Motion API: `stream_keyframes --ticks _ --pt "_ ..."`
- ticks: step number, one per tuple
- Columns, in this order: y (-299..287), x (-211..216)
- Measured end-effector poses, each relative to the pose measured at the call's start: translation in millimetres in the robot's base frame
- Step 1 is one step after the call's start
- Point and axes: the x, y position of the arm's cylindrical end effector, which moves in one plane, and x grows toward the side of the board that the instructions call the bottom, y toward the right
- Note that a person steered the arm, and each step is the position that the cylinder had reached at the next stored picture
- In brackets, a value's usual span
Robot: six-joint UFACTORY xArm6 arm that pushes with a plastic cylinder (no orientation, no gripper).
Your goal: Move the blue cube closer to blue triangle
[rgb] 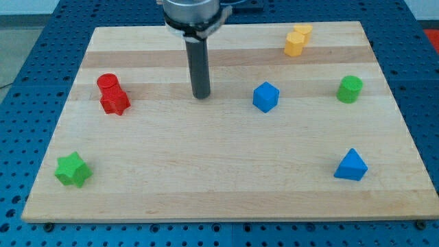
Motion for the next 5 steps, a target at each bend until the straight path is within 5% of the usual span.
stream_keyframes --ticks 1,3,5 --pt "45.7 -10.6" --pt "175.6 67.6" --pt "144.7 56.1"
